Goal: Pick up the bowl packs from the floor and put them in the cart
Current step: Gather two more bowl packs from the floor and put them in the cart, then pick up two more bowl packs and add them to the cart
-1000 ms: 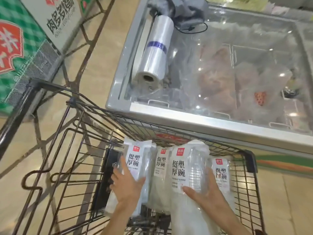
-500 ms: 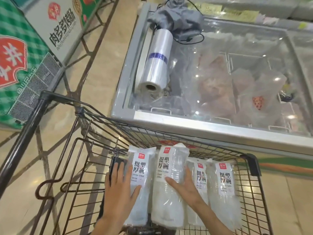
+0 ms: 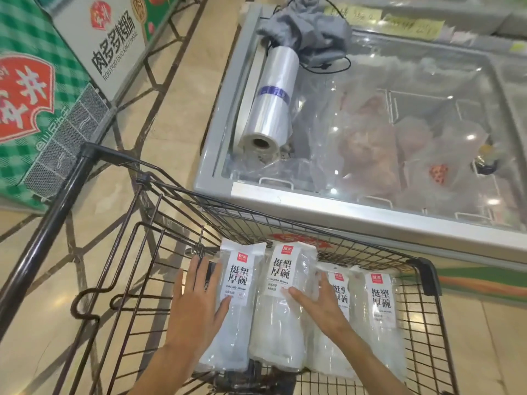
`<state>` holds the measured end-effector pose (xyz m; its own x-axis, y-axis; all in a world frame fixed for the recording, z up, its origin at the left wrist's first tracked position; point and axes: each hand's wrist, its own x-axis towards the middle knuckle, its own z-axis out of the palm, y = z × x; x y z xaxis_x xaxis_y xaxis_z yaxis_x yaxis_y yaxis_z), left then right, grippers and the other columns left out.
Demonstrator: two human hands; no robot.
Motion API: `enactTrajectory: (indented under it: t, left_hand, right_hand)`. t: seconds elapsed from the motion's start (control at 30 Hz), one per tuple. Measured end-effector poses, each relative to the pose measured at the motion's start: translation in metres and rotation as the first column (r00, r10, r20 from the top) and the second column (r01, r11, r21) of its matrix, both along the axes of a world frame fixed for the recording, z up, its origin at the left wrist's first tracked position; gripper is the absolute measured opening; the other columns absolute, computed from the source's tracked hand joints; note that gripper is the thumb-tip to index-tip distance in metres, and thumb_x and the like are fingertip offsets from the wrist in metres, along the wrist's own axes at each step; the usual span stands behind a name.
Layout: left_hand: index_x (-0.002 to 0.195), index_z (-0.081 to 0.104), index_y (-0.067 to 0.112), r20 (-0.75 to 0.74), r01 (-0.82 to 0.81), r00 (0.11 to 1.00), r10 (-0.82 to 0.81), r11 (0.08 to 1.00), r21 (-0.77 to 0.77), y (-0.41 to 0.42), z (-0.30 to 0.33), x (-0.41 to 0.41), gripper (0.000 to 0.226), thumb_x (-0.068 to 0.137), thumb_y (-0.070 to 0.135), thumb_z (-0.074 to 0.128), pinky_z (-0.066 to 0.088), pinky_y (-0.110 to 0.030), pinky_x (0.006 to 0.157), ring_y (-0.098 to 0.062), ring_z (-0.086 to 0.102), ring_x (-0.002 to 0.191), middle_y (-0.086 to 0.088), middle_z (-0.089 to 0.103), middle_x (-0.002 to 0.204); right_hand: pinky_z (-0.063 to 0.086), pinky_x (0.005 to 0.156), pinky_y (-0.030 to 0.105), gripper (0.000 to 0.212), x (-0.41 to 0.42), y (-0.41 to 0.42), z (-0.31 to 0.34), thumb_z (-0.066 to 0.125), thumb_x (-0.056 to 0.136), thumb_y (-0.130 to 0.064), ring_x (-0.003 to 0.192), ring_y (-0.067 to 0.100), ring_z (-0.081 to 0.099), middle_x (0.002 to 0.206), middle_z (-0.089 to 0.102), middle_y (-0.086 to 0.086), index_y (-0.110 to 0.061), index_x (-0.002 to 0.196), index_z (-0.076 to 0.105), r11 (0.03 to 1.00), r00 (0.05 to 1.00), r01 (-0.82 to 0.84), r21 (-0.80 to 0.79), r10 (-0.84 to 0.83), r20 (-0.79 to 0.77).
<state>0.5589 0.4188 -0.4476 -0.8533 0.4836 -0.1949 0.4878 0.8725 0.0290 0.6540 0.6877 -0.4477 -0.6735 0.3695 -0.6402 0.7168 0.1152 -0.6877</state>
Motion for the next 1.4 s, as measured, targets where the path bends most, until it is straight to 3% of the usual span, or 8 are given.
enactTrajectory:
  t: [0.13, 0.3, 0.5, 0.7, 0.93, 1.13, 1.27, 1.4]
  left_hand:
    - [0.156, 0.034, 0.016, -0.029, 0.037, 0.999, -0.039, 0.998, -0.041, 0.01, 0.047, -0.014, 0.071, 0.099, 0.057, 0.025, 0.031, -0.061, 0.116, -0.035, 0.022, 0.153, -0.019, 0.038, 0.16]
    - [0.159, 0.032, 0.022, -0.098, 0.017, 0.995, -0.01, 0.997, 0.07, 0.031, 0.142, -0.036, 0.072, 0.099, 0.059, 0.042, 0.022, -0.058, 0.122, -0.026, 0.009, 0.154, -0.011, 0.027, 0.165]
    - [0.162, 0.009, 0.028, -0.193, 0.068, 0.981, -0.039, 0.987, 0.147, 0.04, 0.266, -0.06, 0.077, 0.1, 0.063, 0.037, 0.007, -0.056, 0.126, -0.026, -0.006, 0.157, -0.007, 0.004, 0.17]
    - [0.162, 0.016, 0.028, -0.297, 0.08, 0.955, -0.007, 0.969, 0.233, -0.018, 0.345, -0.088, 0.076, 0.099, 0.063, 0.04, 0.006, -0.054, 0.126, -0.028, 0.005, 0.157, -0.009, 0.014, 0.169]
    - [0.16, 0.023, 0.029, -0.343, 0.086, 0.939, 0.035, 0.94, 0.331, -0.154, 0.366, -0.141, 0.075, 0.097, 0.068, 0.035, 0.011, -0.054, 0.125, -0.03, 0.011, 0.156, -0.008, 0.024, 0.166]
    - [0.16, 0.02, 0.03, -0.281, 0.084, 0.96, 0.005, 0.949, 0.304, -0.31, 0.345, -0.206, 0.081, 0.092, 0.074, 0.021, 0.011, -0.057, 0.124, -0.028, 0.008, 0.156, -0.007, 0.021, 0.167]
    - [0.161, 0.019, 0.029, -0.253, 0.056, 0.967, 0.022, 0.954, 0.295, -0.381, 0.351, -0.251, 0.077, 0.098, 0.068, 0.035, 0.005, -0.057, 0.125, -0.028, 0.004, 0.157, -0.006, 0.017, 0.169]
    - [0.162, 0.018, 0.029, -0.275, 0.073, 0.961, 0.012, 0.953, 0.295, -0.416, 0.371, -0.292, 0.077, 0.099, 0.067, 0.037, 0.006, -0.056, 0.125, -0.026, 0.002, 0.157, -0.005, 0.015, 0.169]
  right_hand:
    - [0.028, 0.121, 0.045, 0.1, 0.004, 0.021, 0.058, 0.057, 0.086, -0.079, 0.152, 0.021, 0.027, 0.165, 0.031, 0.0, -0.025, 0.163, 0.023, 0.909, 0.947, -0.318, 0.269, 0.294, 0.126]
    - [0.037, 0.115, 0.042, 0.092, -0.01, 0.046, 0.162, 0.04, 0.087, -0.085, 0.142, 0.021, 0.041, 0.158, 0.042, 0.001, -0.03, 0.16, 0.03, 0.556, 0.778, -0.599, 0.576, 0.575, 0.253]
    - [0.019, 0.123, 0.049, 0.092, -0.04, 0.058, 0.279, 0.044, 0.089, -0.081, 0.152, 0.025, 0.026, 0.165, 0.029, 0.005, -0.029, 0.162, 0.021, 0.325, 0.713, -0.584, 0.744, 0.643, 0.279]
    - [0.025, 0.122, 0.049, 0.09, -0.081, 0.018, 0.364, 0.049, 0.092, -0.075, 0.15, 0.026, 0.03, 0.163, 0.033, 0.004, -0.027, 0.162, 0.021, 0.18, 0.702, -0.442, 0.879, 0.68, 0.214]
    - [0.024, 0.123, 0.048, 0.092, -0.158, -0.108, 0.398, 0.043, 0.091, -0.08, 0.153, 0.025, 0.027, 0.167, 0.028, 0.005, -0.029, 0.163, 0.02, 0.142, 0.673, -0.357, 0.923, 0.724, 0.149]
    - [0.026, 0.123, 0.051, 0.109, -0.226, -0.257, 0.376, 0.029, 0.076, -0.094, 0.152, 0.027, 0.029, 0.166, 0.029, 0.006, -0.029, 0.162, 0.021, 0.236, 0.693, -0.357, 0.904, 0.715, 0.087]
    - [0.02, 0.125, 0.053, 0.089, -0.272, -0.331, 0.387, 0.05, 0.092, -0.074, 0.154, 0.027, 0.025, 0.168, 0.025, 0.006, -0.029, 0.163, 0.02, 0.222, 0.696, -0.361, 0.906, 0.711, 0.103]
    - [0.019, 0.126, 0.054, 0.09, -0.314, -0.372, 0.401, 0.051, 0.092, -0.073, 0.155, 0.025, 0.021, 0.169, 0.022, 0.005, -0.03, 0.163, 0.017, 0.187, 0.679, -0.362, 0.913, 0.724, 0.121]
